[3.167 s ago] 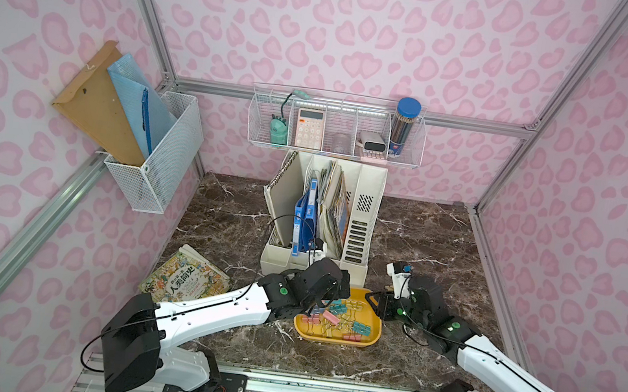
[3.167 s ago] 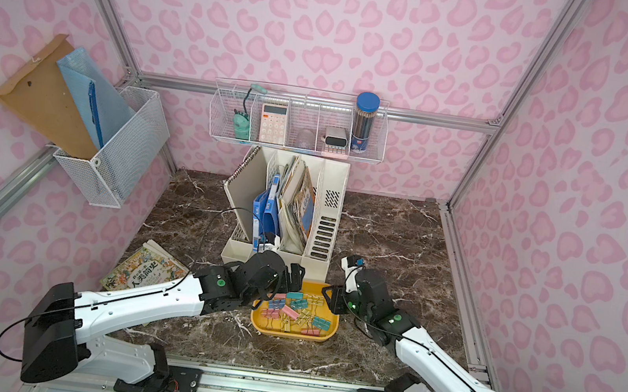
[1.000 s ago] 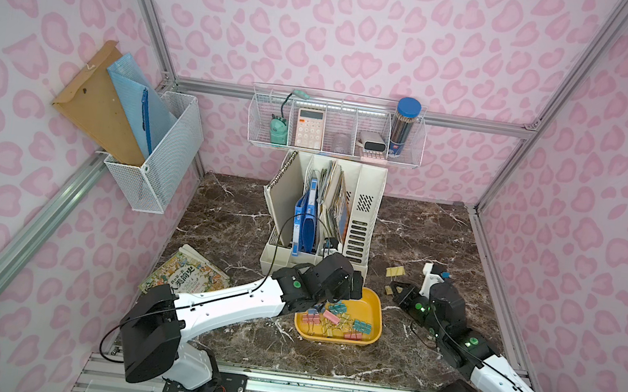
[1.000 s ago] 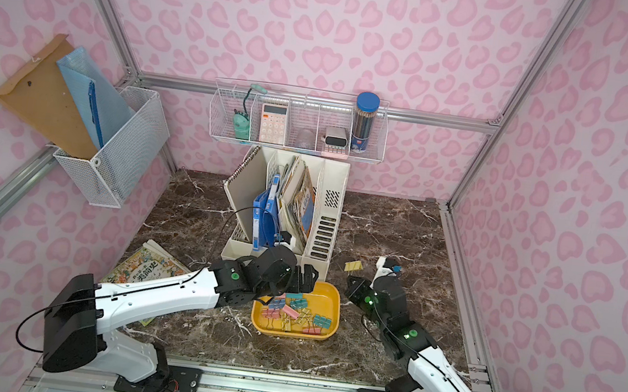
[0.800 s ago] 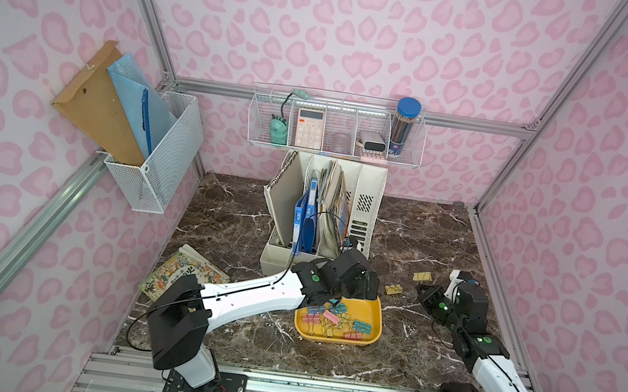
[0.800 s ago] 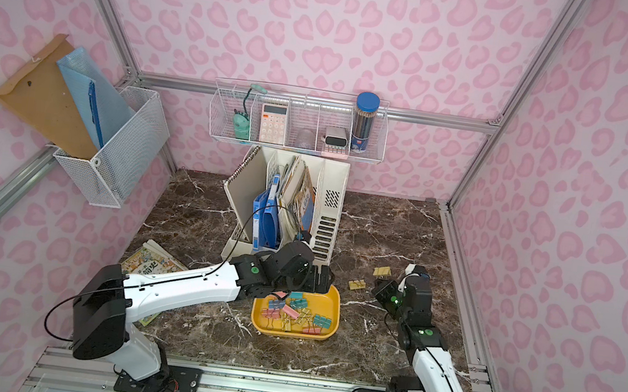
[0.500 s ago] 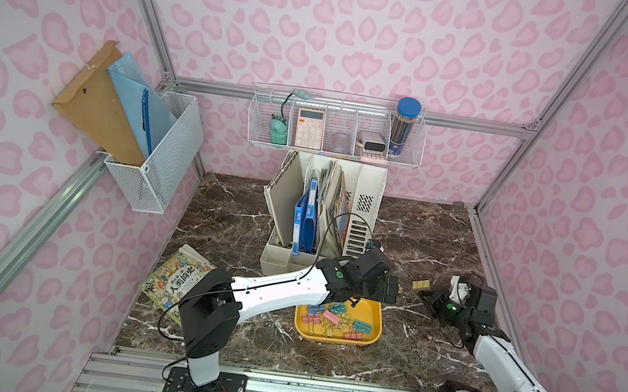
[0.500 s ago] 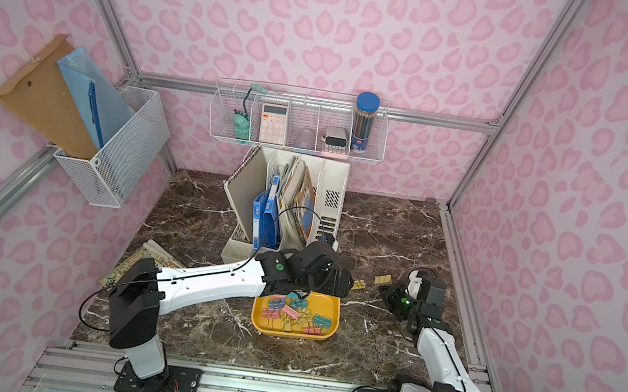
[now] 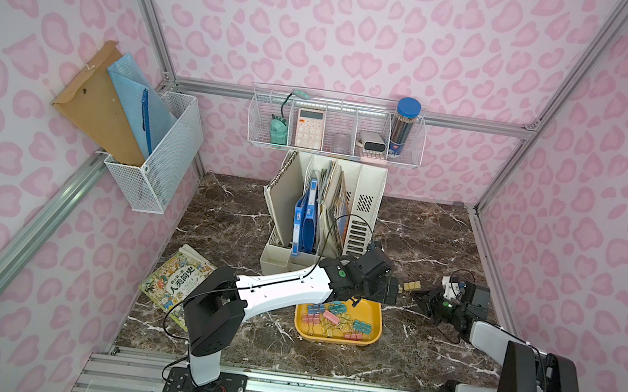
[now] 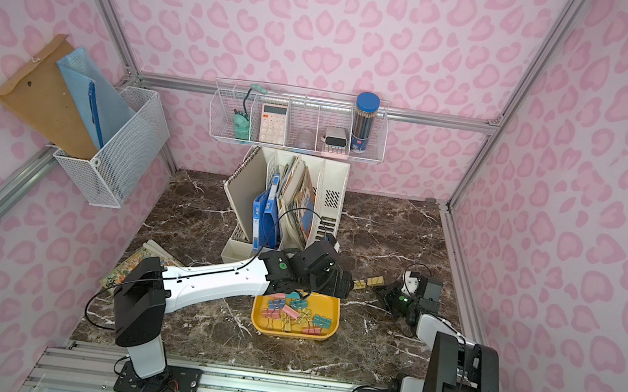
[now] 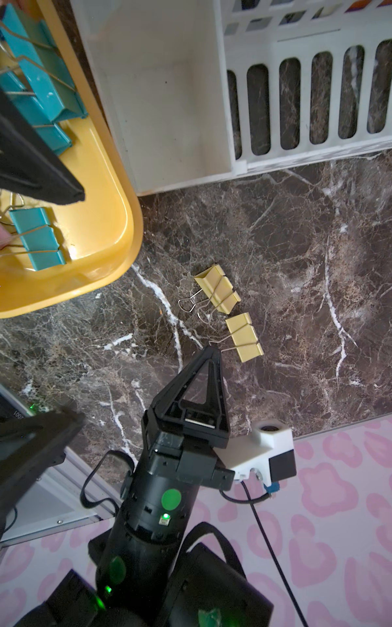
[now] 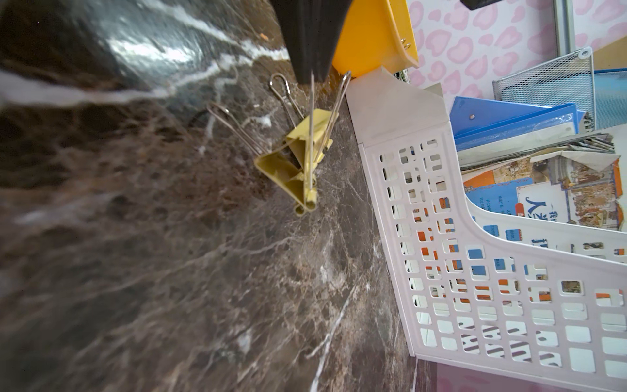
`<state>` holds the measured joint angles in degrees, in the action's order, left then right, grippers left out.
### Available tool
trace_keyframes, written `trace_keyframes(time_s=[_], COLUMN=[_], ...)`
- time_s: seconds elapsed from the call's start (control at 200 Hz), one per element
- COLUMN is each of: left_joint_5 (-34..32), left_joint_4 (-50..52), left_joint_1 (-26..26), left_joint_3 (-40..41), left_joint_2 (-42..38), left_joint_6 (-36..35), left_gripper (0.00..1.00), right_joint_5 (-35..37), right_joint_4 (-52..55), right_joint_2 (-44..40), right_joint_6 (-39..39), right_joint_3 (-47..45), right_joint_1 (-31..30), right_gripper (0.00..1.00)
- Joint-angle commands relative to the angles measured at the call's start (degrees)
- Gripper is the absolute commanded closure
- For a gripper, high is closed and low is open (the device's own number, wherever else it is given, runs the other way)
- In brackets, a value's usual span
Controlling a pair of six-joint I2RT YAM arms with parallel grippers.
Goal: Take out the binder clips from the storage box
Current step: Place the binder clip at the center of the board.
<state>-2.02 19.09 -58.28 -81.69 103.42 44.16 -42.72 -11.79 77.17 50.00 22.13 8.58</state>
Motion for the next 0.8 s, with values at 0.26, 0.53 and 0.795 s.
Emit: trace_keyframes(time_s=[0.26, 0.53, 0.795], left_joint_5=[0.3, 0.9, 0.6], left_joint_4=[0.0, -0.2, -0.2], left_joint_1=[0.0, 0.0, 0.1], left_joint_3=[0.0, -0.1, 0.4], left_joint_2=[0.0, 0.1, -0.1], left_joint_6=[-0.6, -0.7, -0.7], left_gripper=[0.01, 0.01, 0.01], right_joint_5=[-0.9, -0.5, -0.3], right_joint_4=[-1.9, 1.4, 4.0], right_joint_2=[2.0, 1.7, 2.0], right_joint_6=[0.2, -1.8, -4.0], right_joint_3=[-0.6, 1.5, 3.0], right_joint_1=[0.2, 1.9, 2.1], right_gripper=[0.90, 0.82, 0.86])
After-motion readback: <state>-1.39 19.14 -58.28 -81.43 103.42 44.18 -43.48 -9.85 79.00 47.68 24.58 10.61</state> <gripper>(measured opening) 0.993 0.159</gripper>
